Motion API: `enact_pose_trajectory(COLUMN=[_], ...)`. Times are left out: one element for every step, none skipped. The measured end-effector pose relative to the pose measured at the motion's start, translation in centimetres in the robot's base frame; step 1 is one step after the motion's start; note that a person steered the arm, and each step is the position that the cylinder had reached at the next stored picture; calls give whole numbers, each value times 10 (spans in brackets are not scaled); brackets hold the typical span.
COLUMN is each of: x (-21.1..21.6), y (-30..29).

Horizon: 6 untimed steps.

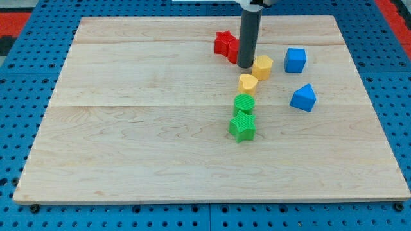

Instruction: Push the yellow hexagon into the blue cube

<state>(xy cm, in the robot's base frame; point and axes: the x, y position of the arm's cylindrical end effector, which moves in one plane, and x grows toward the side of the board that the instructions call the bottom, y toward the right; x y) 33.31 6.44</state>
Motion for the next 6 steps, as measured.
enact_pose_trajectory(x=[1, 26, 46, 49, 57, 58], y=[-38, -39, -35, -13, 18, 26])
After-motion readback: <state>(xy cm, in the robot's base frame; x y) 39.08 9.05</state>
